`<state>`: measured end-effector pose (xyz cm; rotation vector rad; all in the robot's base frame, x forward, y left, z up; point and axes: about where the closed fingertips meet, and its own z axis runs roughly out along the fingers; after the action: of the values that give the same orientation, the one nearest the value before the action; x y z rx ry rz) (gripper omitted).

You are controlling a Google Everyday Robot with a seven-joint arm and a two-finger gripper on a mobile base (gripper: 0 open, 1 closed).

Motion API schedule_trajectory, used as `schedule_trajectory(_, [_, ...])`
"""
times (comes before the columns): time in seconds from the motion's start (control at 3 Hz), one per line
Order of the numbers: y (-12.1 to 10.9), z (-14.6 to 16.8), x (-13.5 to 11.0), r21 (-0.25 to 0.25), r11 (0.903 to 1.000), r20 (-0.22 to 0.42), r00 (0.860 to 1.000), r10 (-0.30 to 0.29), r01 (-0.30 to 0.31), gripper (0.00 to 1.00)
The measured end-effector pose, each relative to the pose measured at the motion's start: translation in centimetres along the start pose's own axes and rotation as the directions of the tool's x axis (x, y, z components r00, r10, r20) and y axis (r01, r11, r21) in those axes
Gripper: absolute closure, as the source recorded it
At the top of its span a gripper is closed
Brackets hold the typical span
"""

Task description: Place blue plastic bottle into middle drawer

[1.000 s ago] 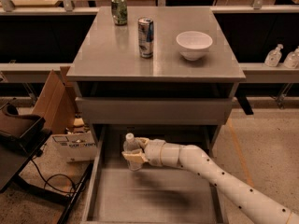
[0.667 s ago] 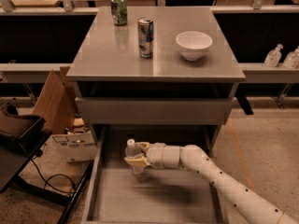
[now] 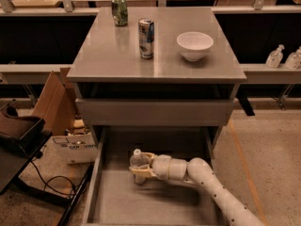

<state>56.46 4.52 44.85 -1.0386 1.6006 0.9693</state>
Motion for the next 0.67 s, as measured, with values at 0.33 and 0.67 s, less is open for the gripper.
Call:
schedule_trajectory(0.33, [0.04,-0.05,-0.15,0.0,1.0,0.001,1.0,0.001,-0.001,0.82])
schedule_trajectory(0.67, [0.04,-0.05,-0.16,0.0,1.0,0.001,1.0,0.001,-0.001,0.59])
